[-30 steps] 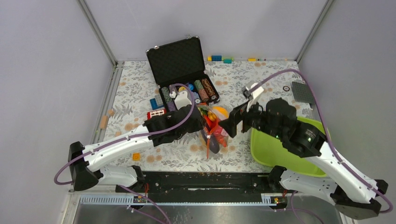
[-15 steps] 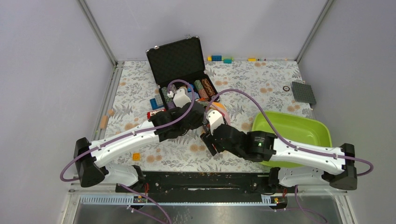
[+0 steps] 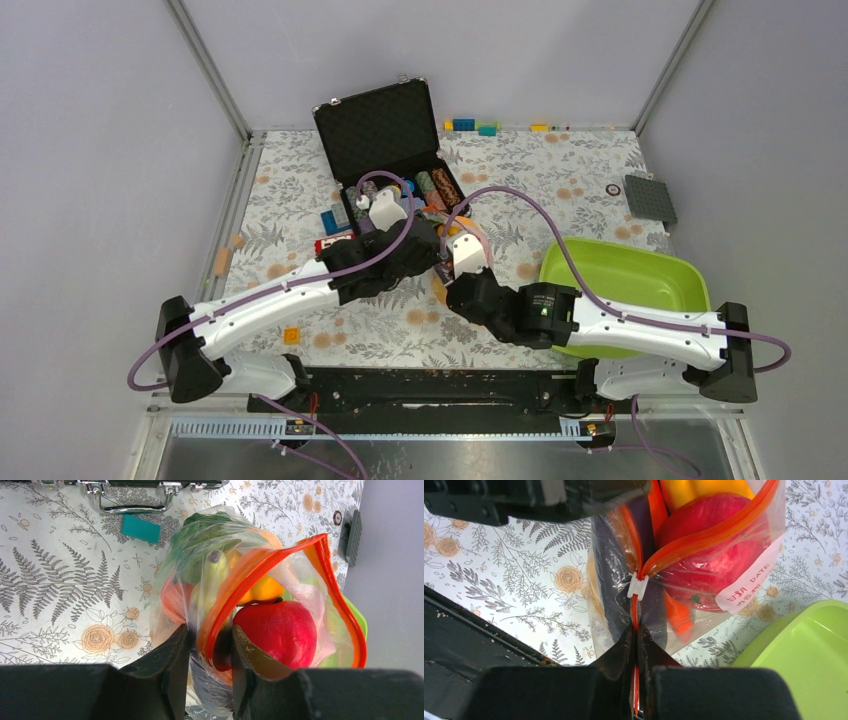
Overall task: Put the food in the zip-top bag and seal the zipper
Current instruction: Adjust the zipper food storage bag at the center of the board.
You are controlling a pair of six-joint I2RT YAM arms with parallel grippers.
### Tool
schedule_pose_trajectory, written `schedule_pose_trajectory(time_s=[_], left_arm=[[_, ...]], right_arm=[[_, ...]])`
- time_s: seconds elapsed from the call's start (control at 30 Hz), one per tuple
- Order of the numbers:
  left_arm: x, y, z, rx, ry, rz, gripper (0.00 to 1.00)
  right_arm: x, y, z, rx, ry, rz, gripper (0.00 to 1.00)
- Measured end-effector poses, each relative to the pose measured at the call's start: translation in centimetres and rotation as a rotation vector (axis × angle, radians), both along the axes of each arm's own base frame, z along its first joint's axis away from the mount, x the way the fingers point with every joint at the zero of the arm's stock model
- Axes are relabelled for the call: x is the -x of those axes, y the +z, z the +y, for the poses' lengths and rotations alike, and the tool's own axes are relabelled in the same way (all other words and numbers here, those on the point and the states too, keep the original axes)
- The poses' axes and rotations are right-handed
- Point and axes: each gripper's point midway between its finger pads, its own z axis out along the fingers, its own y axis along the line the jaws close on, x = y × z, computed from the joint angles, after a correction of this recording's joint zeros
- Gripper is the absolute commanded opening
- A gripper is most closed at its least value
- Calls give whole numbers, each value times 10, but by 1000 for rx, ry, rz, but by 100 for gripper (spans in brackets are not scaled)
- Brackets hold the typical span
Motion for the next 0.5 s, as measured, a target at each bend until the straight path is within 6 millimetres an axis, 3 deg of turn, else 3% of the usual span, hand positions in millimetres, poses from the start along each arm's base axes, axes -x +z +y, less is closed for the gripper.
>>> schedule_pose_trajectory(time_s=[0.03, 0.07, 0.17, 0.27, 0.4, 0.5], left_arm=[[0, 0, 0, -10, -18, -13, 94], [1, 1, 1, -10, -36, -27, 98], [10, 12, 10, -20, -110, -78, 99], [22, 49, 21, -1, -223, -190, 99], [40, 120, 43, 71, -365, -479, 99], [51, 144, 65, 93, -395, -686, 99]], right_arm=[[-1, 1, -1, 2, 2, -4, 0], [-2, 3, -2, 3, 7, -9, 0], [-5, 10, -7, 1, 53, -18, 0], [-11, 22, -18, -11, 125, -26, 0], [-8, 34, -28, 23, 309, -74, 0], [5, 40, -25, 57, 501, -121, 0]])
